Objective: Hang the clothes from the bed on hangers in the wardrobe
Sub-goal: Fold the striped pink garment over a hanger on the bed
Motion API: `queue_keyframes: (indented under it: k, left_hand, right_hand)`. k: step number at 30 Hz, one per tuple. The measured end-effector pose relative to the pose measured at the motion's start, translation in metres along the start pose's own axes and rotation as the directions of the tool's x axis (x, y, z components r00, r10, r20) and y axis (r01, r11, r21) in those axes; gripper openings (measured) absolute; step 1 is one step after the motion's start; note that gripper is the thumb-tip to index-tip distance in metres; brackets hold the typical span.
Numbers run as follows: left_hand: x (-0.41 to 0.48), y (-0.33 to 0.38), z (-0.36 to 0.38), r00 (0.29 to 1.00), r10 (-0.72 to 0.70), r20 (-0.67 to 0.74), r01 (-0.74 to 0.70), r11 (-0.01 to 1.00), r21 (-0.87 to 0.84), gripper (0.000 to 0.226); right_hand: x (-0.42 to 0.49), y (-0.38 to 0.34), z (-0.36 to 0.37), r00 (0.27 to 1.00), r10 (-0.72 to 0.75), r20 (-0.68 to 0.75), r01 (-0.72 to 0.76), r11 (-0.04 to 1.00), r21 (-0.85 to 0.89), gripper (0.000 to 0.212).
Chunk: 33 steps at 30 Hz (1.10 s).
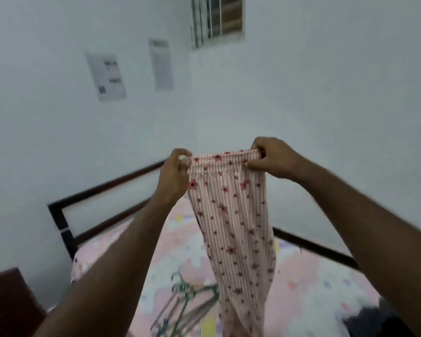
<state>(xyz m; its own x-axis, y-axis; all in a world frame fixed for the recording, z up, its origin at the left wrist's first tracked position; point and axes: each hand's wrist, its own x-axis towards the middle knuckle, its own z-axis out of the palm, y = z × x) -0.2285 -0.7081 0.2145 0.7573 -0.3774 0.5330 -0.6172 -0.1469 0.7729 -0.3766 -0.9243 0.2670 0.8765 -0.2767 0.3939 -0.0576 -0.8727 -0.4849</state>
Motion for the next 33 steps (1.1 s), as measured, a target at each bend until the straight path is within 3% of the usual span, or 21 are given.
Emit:
queue_keyframes:
  k: [2,4,8,17,20,25,27,30,32,33]
  left_hand:
    - [0.042,0.043,-0.022,0.992,0.127,-0.027,-0.128,0.991,-0.035,0.033]
    - [0.069,0.08,-0.041,0.984,0.17,-0.049,-0.173,0.983,-0.064,0.036]
    - [0.102,0.121,-0.066,0.973,0.189,-0.13,-0.21,0.962,-0.175,0.031]
    - [0.108,0.128,-0.079,0.978,0.153,-0.141,-0.179,0.965,-0.191,0.028]
    - [0.104,0.118,-0.081,0.995,0.093,-0.041,-0.1,0.971,-0.217,0.026]
    - [0.094,0.084,-0.084,0.987,-0.052,0.15,0.064,0.995,-0.073,0.019]
    - [0.087,0.066,-0.084,0.955,-0.053,0.291,0.041,0.998,0.046,0.037]
    - [0.063,0.053,-0.077,0.859,0.142,0.492,-0.193,0.98,0.054,0.106]
    - [0.038,0.043,-0.065,0.723,0.194,0.663,-0.286,0.958,0.032,0.115]
    - [0.028,0.036,-0.058,0.665,0.185,0.724,-0.287,0.958,0.018,0.099]
  right_hand:
    - [0.033,-0.029,-0.044,0.999,-0.016,-0.052,0.022,0.992,0.125,0.024]
    - [0.055,-0.054,-0.075,0.997,-0.028,-0.07,0.037,0.989,0.14,0.032]
    - [0.079,-0.089,-0.105,0.975,-0.041,-0.216,0.1,0.958,0.268,0.017]
    - [0.073,-0.104,-0.101,0.973,0.068,-0.221,0.044,0.883,0.467,0.012]
    - [0.064,-0.103,-0.089,0.977,0.136,-0.161,-0.043,0.876,0.48,0.01]
    - [0.046,-0.106,-0.053,0.972,0.21,-0.105,-0.109,0.801,0.589,0.014]
    - [0.035,-0.106,-0.03,0.975,0.211,-0.067,-0.135,0.807,0.574,0.01]
    - [0.016,-0.107,0.007,0.983,0.182,0.007,-0.158,0.833,0.53,0.011]
    - [0.0,-0.109,0.033,0.987,0.148,0.059,-0.157,0.841,0.517,0.013]
    - [-0.007,-0.11,0.044,0.988,0.13,0.081,-0.153,0.845,0.512,0.012]
